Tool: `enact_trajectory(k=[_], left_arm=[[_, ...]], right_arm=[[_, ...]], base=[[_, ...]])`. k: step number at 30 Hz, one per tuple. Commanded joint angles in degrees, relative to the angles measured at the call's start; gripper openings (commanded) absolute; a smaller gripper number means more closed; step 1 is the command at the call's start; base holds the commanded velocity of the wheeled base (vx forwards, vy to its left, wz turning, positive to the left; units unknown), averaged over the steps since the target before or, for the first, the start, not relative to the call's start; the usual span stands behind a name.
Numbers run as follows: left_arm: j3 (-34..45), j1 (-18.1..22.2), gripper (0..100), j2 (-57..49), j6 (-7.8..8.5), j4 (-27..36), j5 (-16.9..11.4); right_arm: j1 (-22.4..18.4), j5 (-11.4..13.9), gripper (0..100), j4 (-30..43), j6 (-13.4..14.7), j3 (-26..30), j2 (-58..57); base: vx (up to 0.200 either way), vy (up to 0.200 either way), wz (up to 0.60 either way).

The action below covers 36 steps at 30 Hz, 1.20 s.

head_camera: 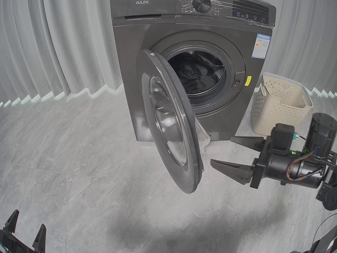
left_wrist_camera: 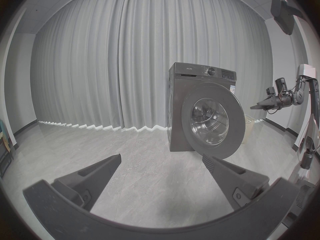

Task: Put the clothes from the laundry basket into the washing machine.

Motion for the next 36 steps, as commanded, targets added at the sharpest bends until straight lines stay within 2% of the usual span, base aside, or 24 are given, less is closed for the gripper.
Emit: enact_trajectory(k=[1, 7, 11, 14, 17, 19, 20, 23, 27, 28, 29, 32, 36], left_arm=[[0.9, 0.2, 100, -1.0, 0.03, 0.2, 0.0], [0.9, 0.2, 100, -1.0, -0.15, 0.2, -0.2], [0.9, 0.2, 100, -1.0, -0.24, 0.2, -0.2], [0.9, 0.2, 100, -1.0, -0.24, 0.2, -0.2], [0.9, 0.2, 100, -1.0, -0.24, 0.2, -0.2], [0.9, 0.2, 100, -1.0, -0.15, 0.2, -0.2], [0.9, 0.2, 100, -1.0, 0.47, 0.2, -0.1], [0.9, 0.2, 100, -1.0, 0.2, 0.2, -0.1], [0.9, 0.2, 100, -1.0, 0.2, 0.2, 0.0], [0.9, 0.2, 100, -1.0, 0.2, 0.2, 0.0], [0.9, 0.2, 100, -1.0, 0.2, 0.2, 0.0], [0.9, 0.2, 100, -1.0, 0.03, 0.2, 0.1], [0.9, 0.2, 100, -1.0, 0.29, 0.2, 0.2]], right_arm=[[2.4, -0.5, 100, -1.3, 0.3, -4.1, 8.1], [2.8, -0.7, 100, -2.8, 0.1, -5.8, 12.1], [1.8, -3.4, 100, -5.3, 0.1, -8.3, 16.2], [0.5, -4.0, 100, -5.8, 0.1, -9.5, 16.8], [-2.6, -4.6, 100, -5.8, -0.3, -9.5, 16.4], [-3.2, -4.7, 100, -5.8, -0.4, -9.3, 16.3], [-7.4, -4.7, 100, -5.7, -1.4, -8.0, 14.6], [-13.0, -4.8, 100, -5.8, -2.8, -7.4, 14.0], [-19.2, -5.0, 100, -5.9, -2.8, -9.3, 14.3], [-19.5, -5.0, 100, -5.9, -2.8, -9.4, 14.3], [-21.6, -5.8, 100, -6.0, -2.8, -10.8, 14.5], [-23.5, -7.4, 100, -6.0, -2.8, -11.8, 14.4], [-23.2, -7.3, 100, -6.8, -2.8, -9.8, 13.6]], base=[[0.0, 0.0, 0.0], [0.0, 0.0, 0.0], [0.0, 0.0, 0.0], [0.0, 0.0, 0.0], [0.0, 0.0, 0.0], [0.0, 0.0, 0.0], [0.0, 0.0, 0.0], [0.0, 0.0, 0.0], [0.0, 0.0, 0.0], [0.0, 0.0, 0.0], [0.0, 0.0, 0.0], [0.0, -0.2, 0.0], [0.0, -0.15, 0.0]])
